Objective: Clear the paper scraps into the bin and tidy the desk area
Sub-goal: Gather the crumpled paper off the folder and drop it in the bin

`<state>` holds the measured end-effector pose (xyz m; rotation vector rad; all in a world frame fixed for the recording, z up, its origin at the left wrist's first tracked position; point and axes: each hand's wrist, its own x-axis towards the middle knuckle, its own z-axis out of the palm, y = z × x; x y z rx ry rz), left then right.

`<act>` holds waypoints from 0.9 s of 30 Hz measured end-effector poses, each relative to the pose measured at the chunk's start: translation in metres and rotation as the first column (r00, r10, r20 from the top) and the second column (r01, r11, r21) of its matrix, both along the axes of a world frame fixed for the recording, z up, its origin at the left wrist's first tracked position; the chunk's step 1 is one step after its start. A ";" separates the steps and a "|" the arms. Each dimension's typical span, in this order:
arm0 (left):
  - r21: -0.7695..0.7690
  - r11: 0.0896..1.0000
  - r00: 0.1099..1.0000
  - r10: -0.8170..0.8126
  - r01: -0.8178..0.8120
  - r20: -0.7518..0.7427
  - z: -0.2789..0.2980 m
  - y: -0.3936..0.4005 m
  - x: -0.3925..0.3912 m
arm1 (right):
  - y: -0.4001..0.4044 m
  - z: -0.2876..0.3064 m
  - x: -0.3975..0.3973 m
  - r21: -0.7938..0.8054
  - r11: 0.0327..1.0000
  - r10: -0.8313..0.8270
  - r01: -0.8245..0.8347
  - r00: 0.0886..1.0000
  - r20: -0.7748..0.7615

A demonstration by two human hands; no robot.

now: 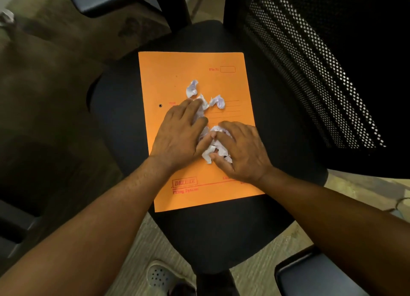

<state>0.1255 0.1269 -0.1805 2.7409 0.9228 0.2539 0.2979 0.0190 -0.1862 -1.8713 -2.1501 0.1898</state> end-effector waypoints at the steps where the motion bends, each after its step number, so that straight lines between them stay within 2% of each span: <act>1: 0.039 0.999 1.000 -0.016 0.016 -0.008 -0.001 -0.001 0.000 | 0.002 0.000 0.000 0.004 1.000 0.017 -0.017 0.999 0.050; 4: 0.110 0.994 0.999 0.017 -0.014 -0.029 -0.001 -0.005 0.001 | 0.007 0.001 0.001 0.016 0.999 0.046 -0.048 0.993 0.105; 7: 0.095 0.994 0.998 0.060 -0.059 -0.009 0.005 -0.004 0.002 | 0.012 0.004 0.006 0.052 0.998 0.033 -0.038 0.995 0.091; 12: 0.036 0.984 0.977 0.171 -0.176 0.126 0.013 -0.003 0.005 | 0.024 0.013 0.005 0.067 0.992 -0.104 0.107 0.994 -0.042; 15: -0.093 0.929 0.886 0.370 -0.358 0.279 0.020 -0.002 0.002 | 0.030 0.022 0.003 0.105 0.959 -0.246 0.264 0.956 -0.157; 18: -0.230 0.834 0.704 0.547 -0.501 0.452 0.034 -0.002 -0.004 | 0.040 0.037 -0.002 0.158 0.882 -0.393 0.444 0.878 -0.275; 20: -0.382 0.741 0.577 0.670 -0.551 0.468 0.045 -0.002 -0.008 | 0.048 0.047 -0.010 0.169 0.831 -0.449 0.530 0.818 -0.359; 22: -0.622 0.589 0.422 0.807 -0.516 0.414 0.054 0.000 -0.017 | 0.056 0.055 -0.026 0.139 0.810 -0.458 0.569 0.763 -0.456; 24: -0.877 0.337 0.208 0.937 -0.341 0.279 0.062 0.001 -0.034 | 0.061 0.061 -0.049 0.094 0.828 -0.432 0.553 0.735 -0.523; 25: -0.954 0.200 0.095 0.978 -0.223 0.183 0.066 0.000 -0.044 | 0.063 0.064 -0.063 0.073 0.845 -0.412 0.530 0.732 -0.543; 26: -0.988 0.088 0.007 0.996 -0.127 0.088 0.069 -0.002 -0.055 | 0.064 0.065 -0.079 0.054 0.865 -0.389 0.499 0.735 -0.556; 27: -0.997 0.015 -0.046 0.999 -0.080 0.018 0.070 -0.005 -0.069 | 0.064 0.066 -0.096 0.041 0.887 -0.361 0.461 0.743 -0.563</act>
